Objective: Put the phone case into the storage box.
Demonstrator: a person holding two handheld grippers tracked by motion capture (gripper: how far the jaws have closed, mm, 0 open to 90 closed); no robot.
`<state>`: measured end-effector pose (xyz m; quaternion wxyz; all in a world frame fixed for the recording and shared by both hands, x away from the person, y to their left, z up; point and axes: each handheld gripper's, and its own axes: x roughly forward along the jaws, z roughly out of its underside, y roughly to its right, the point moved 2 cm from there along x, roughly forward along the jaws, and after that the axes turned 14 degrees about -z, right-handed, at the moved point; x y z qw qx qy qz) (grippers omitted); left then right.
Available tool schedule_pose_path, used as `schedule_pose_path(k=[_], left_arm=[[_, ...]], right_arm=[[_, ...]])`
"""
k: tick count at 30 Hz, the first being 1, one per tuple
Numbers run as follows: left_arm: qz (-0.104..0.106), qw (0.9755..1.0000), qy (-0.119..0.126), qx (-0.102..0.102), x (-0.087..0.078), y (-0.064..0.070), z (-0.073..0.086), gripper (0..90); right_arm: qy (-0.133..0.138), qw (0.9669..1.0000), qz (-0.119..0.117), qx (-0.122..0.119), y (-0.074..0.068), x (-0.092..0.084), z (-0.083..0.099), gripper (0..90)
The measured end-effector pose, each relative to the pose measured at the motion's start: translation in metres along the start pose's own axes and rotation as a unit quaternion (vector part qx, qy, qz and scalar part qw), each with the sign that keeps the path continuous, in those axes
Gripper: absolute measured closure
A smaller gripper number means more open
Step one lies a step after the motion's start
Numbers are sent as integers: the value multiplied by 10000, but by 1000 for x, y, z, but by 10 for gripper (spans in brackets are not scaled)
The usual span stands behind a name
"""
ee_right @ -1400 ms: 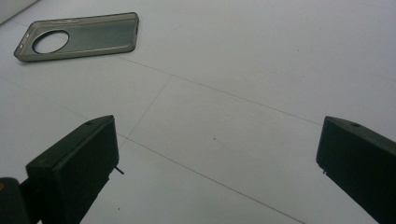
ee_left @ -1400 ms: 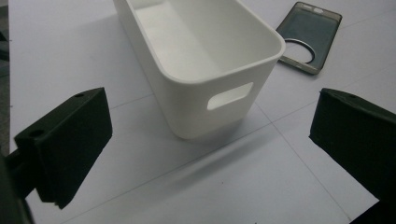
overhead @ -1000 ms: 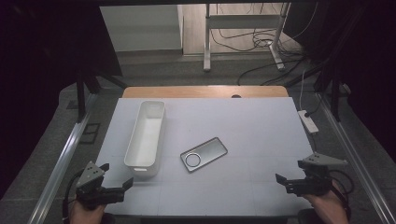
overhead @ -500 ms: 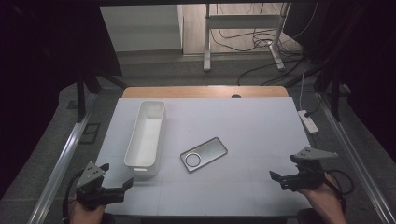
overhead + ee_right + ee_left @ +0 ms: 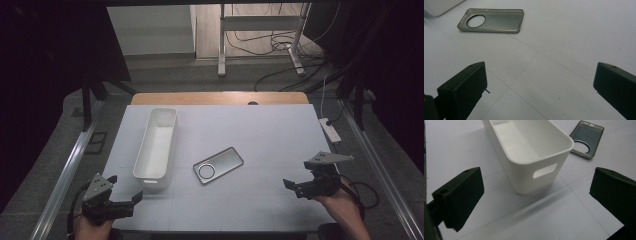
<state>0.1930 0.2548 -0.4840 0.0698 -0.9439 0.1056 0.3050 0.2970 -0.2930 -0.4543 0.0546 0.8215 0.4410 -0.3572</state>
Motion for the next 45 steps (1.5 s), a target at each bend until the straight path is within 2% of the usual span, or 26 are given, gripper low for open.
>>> schedule_pose_path(k=[14,20,27,40,45], left_arm=[[30,10000,18,-30,0,0,0,6],[21,10000,28,-16,-1,0,0,6],[21,10000,33,-23,-1,-1,0,6],[31,10000,35,-9,-1,0,0,6],[25,10000,28,2,0,0,0,6]], right_arm=[[-55,9998,-156,-111,4,17,-11,0],[-81,9995,-198,-220,1,22,-17,0],[-76,9994,-262,-213,-2,30,-26,0],[-294,9982,-414,-313,-6,52,-36,0],[-350,9980,-457,-270,-7,57,-38,0]])
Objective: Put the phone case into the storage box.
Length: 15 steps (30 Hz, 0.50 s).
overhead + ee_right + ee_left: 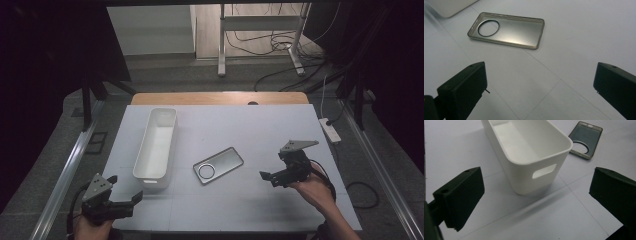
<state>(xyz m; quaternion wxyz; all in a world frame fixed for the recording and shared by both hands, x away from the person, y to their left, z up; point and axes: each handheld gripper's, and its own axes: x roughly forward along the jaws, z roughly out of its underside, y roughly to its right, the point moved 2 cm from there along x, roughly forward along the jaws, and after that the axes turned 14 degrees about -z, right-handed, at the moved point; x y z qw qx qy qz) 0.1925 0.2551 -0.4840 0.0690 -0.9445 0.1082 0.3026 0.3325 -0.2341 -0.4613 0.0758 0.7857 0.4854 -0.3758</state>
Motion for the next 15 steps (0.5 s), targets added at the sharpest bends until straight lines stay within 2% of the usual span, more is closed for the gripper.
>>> schedule_pose_path(k=[5,11,15], left_arm=[[50,10000,-7,-46,0,-1,0,6],[90,9999,-13,-68,1,-2,0,6],[82,9999,-30,-85,1,-2,0,5]], right_arm=[[6,9999,-107,66,-1,6,-4,0],[-35,9999,-152,-54,-3,12,-9,0],[-79,9998,-205,-35,-3,19,-13,0]])
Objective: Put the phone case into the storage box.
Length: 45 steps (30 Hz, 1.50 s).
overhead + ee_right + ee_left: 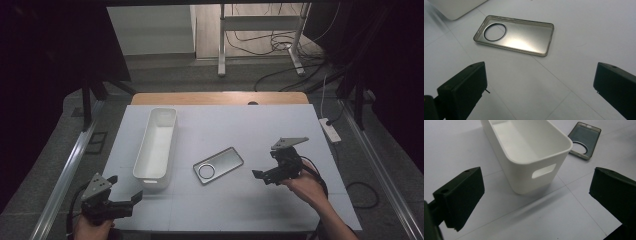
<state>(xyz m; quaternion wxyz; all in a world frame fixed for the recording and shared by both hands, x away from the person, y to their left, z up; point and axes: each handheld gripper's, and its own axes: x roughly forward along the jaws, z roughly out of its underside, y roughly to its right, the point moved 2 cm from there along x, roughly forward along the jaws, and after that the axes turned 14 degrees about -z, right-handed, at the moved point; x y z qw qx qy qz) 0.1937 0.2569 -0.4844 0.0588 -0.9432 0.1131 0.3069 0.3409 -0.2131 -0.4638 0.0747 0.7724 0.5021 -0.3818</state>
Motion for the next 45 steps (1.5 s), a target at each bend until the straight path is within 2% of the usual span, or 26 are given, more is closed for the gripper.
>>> schedule_pose_path(k=[13,21,37,45], left_arm=[[38,10000,3,4,0,0,0,6],[52,10000,5,24,0,0,0,6],[75,9999,19,66,0,0,0,6],[84,9999,22,71,0,0,0,6]], right_arm=[[-78,9999,-113,-47,1,17,-13,0],[-306,9995,-58,-90,1,30,-20,0],[-466,9989,59,26,-1,54,-36,0],[-607,9981,-31,116,-1,67,-42,0]])
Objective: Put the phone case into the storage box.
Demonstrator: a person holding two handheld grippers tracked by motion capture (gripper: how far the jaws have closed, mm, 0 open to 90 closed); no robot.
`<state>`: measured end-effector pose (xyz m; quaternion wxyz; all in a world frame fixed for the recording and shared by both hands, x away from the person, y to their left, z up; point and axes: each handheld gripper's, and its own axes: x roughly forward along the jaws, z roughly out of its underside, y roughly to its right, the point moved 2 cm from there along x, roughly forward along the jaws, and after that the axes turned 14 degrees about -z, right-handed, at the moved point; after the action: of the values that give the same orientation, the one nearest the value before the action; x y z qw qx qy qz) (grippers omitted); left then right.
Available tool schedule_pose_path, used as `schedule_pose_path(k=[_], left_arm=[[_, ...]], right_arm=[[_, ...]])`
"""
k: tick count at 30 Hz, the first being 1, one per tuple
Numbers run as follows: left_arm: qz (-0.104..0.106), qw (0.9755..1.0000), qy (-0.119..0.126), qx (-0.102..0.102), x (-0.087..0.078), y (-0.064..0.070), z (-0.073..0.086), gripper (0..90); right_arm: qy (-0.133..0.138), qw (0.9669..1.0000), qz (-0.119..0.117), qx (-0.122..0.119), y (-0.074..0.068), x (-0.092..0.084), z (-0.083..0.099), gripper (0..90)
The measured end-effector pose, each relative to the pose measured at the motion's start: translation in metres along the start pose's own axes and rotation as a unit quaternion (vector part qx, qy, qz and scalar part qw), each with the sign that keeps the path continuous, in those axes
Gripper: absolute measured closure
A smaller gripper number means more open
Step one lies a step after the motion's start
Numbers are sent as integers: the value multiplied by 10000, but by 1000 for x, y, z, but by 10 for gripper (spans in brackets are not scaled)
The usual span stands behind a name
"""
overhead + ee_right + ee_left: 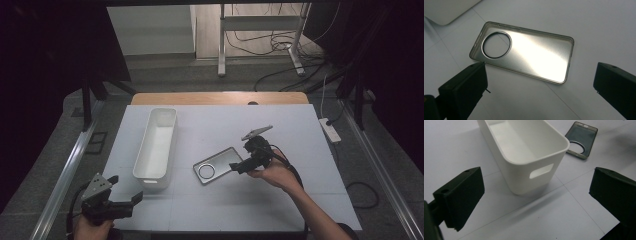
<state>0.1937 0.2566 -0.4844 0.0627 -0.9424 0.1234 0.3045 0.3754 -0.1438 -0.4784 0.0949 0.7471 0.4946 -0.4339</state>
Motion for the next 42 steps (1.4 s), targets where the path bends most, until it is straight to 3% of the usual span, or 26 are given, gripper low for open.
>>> schedule_pose_path(k=[7,14,19,20,22,24,32,38,42], left_arm=[[11,10000,-1,4,0,0,0,6],[19,10000,-1,5,0,0,0,6],[24,10000,-3,8,0,0,0,6],[24,10000,-3,11,0,0,0,6],[24,10000,-6,17,0,0,0,6],[30,10000,-10,16,0,0,0,6],[24,10000,-13,45,0,1,0,6],[20,10000,-18,73,0,1,0,7],[26,10000,-8,80,0,1,0,8]], right_arm=[[-101,9999,47,28,2,6,-4,2],[-243,9996,108,25,2,17,-8,81],[-353,9993,90,-28,4,23,-7,268],[-353,9993,90,-28,4,23,-7,268],[-417,9991,-6,-74,6,25,-6,400],[-426,9991,-30,-80,7,25,-5,435],[-671,9976,-71,-163,14,34,1,733],[-757,9967,-90,-262,16,39,2,891],[-733,9968,7,-310,18,40,2,900]])
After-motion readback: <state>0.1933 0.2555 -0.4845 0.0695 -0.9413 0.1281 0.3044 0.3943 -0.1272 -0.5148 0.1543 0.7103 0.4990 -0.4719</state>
